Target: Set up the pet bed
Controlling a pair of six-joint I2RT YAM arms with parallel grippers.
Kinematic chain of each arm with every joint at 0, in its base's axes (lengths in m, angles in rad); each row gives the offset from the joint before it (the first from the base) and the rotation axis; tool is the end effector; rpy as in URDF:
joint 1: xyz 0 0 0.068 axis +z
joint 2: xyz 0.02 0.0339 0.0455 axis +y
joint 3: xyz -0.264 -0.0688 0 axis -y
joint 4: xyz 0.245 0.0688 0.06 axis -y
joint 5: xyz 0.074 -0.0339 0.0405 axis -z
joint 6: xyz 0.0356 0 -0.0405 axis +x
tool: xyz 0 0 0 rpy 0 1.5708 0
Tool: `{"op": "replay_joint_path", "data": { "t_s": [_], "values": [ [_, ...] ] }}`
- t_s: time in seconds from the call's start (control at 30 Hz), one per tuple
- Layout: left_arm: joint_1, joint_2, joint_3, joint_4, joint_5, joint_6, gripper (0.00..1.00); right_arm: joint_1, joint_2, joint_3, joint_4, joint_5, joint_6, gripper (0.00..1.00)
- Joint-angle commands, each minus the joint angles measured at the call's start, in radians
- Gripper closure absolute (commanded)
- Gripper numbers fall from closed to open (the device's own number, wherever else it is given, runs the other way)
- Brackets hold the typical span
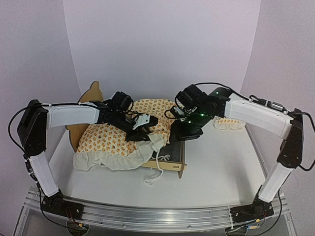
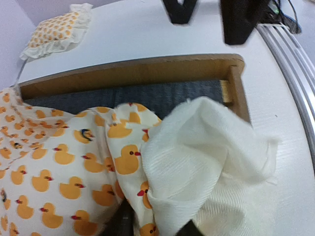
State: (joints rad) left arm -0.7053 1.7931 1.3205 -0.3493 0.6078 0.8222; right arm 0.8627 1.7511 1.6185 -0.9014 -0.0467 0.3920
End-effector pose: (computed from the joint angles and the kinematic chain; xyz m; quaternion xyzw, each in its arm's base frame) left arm 0.2868 -0.2709 0.2373 0.6933 0.5657 -0.2576 0.3647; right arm 0.2421 0.2853 0.3062 -0.2308 0.9359 0.1738 0.2014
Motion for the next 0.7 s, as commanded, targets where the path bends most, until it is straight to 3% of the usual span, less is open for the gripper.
{"op": "replay_joint_path", "data": {
  "t_s": [0.0,0.1,0.27,0.37,0.5,0.67],
  "values": [
    [-0.026,-0.034,0.054,-0.197,0.088,0.081,0.59,0.016,-0.094,-0.097,0.001,0.031,0.101,0.41],
    [-0.027,-0.043,0.074,-0.282,0.09,0.134,0.42,0.067,-0.143,-0.165,0.078,0.042,0.143,0.36],
    [-0.045,-0.104,0.113,-0.36,0.06,0.182,0.32,0.167,-0.238,-0.3,0.247,0.164,0.269,0.36],
    [-0.077,-0.139,0.08,-0.384,-0.008,0.204,0.33,0.239,-0.245,-0.347,0.307,0.223,0.323,0.38],
    [-0.112,-0.163,-0.034,-0.403,-0.106,0.221,0.43,0.286,-0.253,-0.436,0.426,0.226,0.396,0.39],
    [-0.114,-0.116,-0.098,-0.295,-0.174,0.203,0.42,0.286,-0.261,-0.515,0.531,0.237,0.417,0.39]
  ]
}}
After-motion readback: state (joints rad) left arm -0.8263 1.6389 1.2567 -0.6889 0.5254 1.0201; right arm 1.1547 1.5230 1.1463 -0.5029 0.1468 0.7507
